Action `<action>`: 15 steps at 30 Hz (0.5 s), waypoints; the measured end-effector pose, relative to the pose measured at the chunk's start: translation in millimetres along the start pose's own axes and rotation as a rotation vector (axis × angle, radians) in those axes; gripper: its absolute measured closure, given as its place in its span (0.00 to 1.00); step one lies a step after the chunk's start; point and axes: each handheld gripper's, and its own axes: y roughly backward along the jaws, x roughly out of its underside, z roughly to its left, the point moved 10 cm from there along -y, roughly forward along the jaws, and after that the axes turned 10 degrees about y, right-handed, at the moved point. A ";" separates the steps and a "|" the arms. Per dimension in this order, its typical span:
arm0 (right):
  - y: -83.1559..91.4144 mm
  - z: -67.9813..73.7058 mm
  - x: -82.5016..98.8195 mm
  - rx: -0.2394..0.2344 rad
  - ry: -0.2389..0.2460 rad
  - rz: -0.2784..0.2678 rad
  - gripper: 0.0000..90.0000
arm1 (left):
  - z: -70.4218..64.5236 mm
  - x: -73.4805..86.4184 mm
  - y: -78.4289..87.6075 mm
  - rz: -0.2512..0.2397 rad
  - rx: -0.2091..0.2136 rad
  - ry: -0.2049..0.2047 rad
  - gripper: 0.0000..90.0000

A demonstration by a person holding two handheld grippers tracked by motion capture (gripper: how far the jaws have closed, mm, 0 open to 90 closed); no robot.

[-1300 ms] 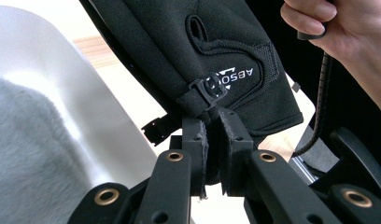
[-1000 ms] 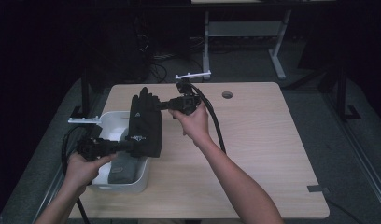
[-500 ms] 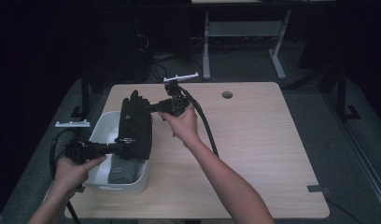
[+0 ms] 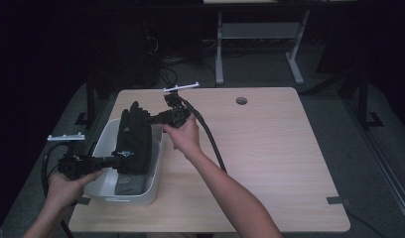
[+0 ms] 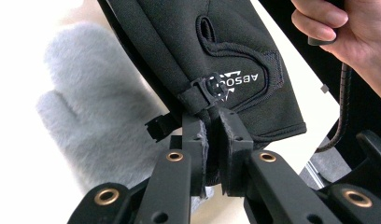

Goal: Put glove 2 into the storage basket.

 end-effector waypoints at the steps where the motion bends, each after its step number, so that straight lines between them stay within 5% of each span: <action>1: 0.0 0.0 0.0 0.000 0.000 0.000 0.90 | 0.0 0.0 0.0 0.000 0.000 0.000 0.92; 15: -24.7 -4.5 15.6 -0.003 -0.008 0.034 0.90 | 19.4 14.1 1.5 0.032 -0.032 0.019 0.92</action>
